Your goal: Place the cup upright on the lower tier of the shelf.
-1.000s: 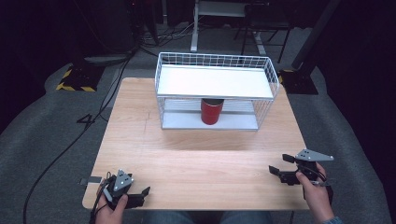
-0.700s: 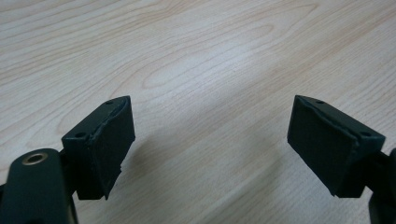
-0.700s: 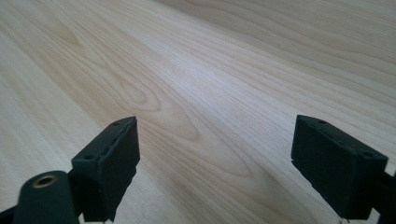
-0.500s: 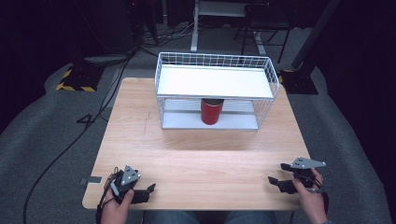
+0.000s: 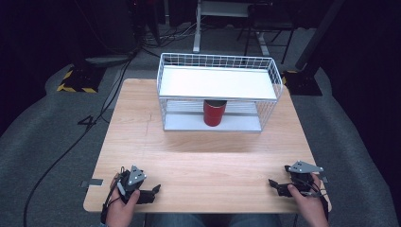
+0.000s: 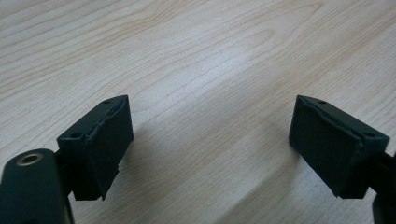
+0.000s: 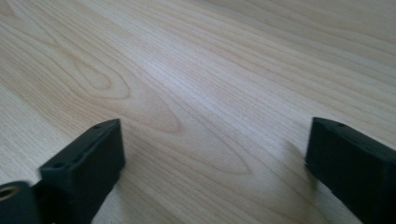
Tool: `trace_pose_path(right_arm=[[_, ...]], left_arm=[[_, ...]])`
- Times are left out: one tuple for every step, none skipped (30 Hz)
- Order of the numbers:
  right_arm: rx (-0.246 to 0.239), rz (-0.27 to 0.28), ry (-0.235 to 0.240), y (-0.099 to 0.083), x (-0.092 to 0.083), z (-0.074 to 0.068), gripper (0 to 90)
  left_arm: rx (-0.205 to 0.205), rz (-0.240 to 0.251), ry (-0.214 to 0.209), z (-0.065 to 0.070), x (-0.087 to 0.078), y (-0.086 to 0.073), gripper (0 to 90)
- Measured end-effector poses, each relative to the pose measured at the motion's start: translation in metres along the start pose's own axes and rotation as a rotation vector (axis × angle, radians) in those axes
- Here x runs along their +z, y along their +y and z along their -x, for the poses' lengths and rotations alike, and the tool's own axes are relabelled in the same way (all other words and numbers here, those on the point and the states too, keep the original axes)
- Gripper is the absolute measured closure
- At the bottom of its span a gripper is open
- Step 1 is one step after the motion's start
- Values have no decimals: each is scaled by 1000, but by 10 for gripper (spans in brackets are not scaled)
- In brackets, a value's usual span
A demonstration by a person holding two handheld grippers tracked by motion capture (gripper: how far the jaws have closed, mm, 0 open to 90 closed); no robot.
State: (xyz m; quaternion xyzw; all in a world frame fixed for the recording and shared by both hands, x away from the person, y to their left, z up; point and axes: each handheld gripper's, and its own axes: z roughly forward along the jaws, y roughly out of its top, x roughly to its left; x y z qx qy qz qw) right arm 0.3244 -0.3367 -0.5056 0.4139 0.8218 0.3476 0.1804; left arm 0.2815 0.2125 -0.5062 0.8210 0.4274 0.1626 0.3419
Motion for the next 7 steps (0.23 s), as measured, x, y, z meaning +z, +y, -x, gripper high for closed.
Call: trace_pose_path(right_arm=[[2,-10,0,0,1,-1,1],[4,-15,1,1,1,-2,2],[7,-15,-2,0,1,-2,2],[7,-15,-2,0,1,-3,2],[6,-16,-2,0,1,-3,2],[7,-15,-2,0,1,-3,2],[7,-15,-2,0,1,-3,2]], left_arm=[[3,0,0,0,1,0,129],[6,4,-3,-1,2,0,118],[6,2,-2,-1,2,1,97],[8,-10,-2,0,3,1,74],[7,-15,-5,0,4,1,38],[11,-17,0,0,5,1,14],[12,-20,0,0,5,1,2]])
